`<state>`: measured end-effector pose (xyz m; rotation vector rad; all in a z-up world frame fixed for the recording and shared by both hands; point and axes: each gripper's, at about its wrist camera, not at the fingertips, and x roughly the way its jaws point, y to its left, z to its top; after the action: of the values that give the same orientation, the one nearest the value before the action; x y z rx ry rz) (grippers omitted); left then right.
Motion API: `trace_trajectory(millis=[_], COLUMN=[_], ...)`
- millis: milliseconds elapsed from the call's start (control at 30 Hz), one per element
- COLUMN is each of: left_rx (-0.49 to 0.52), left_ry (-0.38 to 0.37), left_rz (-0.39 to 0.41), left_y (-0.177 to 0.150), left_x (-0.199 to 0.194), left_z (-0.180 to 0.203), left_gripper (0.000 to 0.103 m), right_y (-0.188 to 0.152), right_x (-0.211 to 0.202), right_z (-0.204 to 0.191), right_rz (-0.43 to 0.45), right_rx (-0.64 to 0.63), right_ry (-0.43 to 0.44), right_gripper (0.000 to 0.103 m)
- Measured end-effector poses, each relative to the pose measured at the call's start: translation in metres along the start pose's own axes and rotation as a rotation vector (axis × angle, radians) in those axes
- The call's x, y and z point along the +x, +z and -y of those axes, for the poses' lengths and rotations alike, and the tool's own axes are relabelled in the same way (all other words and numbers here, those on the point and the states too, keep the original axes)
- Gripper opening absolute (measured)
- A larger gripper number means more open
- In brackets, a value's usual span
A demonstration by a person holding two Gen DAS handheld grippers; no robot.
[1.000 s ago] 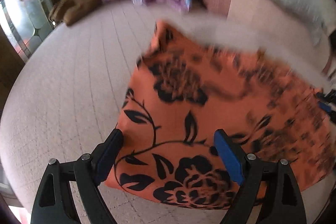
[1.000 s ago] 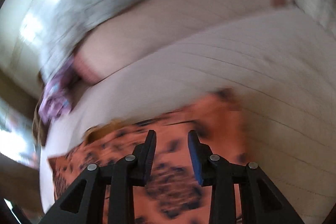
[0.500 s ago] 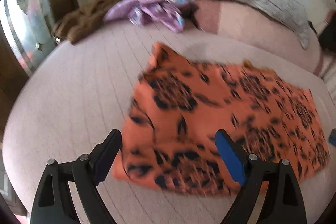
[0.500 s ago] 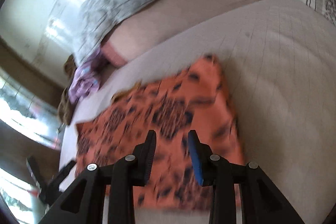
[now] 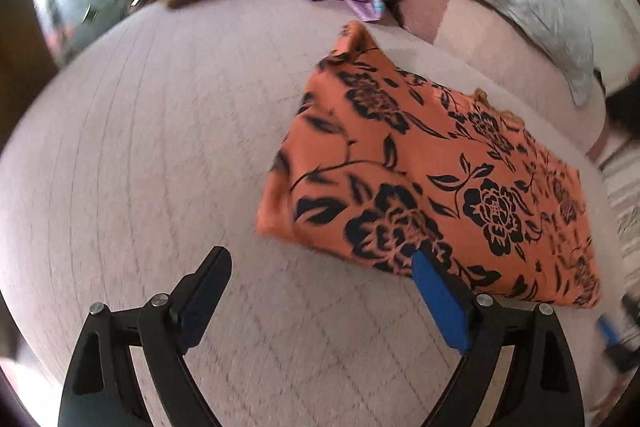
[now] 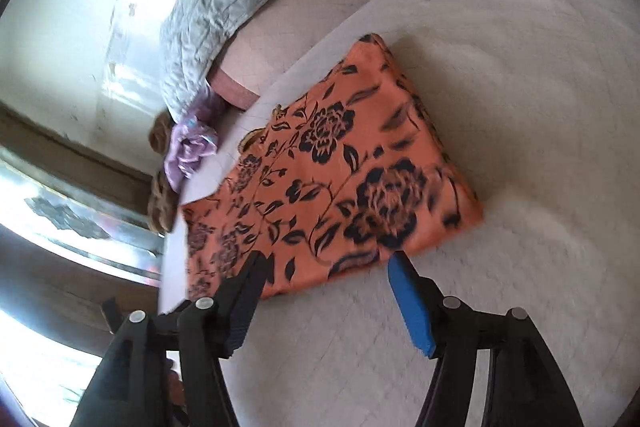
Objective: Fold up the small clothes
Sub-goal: 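Grasp the folded dress edge with the left gripper and lift it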
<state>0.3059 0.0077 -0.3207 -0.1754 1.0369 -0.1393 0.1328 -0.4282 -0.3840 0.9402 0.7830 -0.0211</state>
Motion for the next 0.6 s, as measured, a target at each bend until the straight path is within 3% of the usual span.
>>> trace_trajectory(millis=[200,400,500,533,567,600], left_rx=[-0.219,-0.393,-0.443,-0.457,-0.472,-0.478], left_ry=[-0.168,-0.226,-0.24,-0.248,-0.249,-0.235], left_rz=[-0.147,-0.004,0.052,0.062,0.064,0.056], left_y=[-0.007,0.007,0.01,0.011,0.011,0.011], left_x=[0.029,0.049,0.055,0.056,0.057,0.06], left_z=[-0.008,-0.007,-0.006,-0.007,-0.009,-0.01], left_gripper=[0.092,0.092,0.09,0.078,0.059,0.05], right_y=[-0.01,-0.006,0.001,0.005,0.01,0.013], right_x=[0.015,0.044,0.06,0.063,0.067,0.07], right_z=[0.025,0.054,0.055,0.052,0.051,0.051], right_rz=[-0.025,0.013,0.053,0.066,0.083,0.113], right_rx=[0.212,0.405,0.423,0.407,0.406,0.423], right_ry=[0.082,0.106,0.107,0.108,0.107,0.102], right_gripper=[0.072,0.072,0.072,0.072,0.072,0.072])
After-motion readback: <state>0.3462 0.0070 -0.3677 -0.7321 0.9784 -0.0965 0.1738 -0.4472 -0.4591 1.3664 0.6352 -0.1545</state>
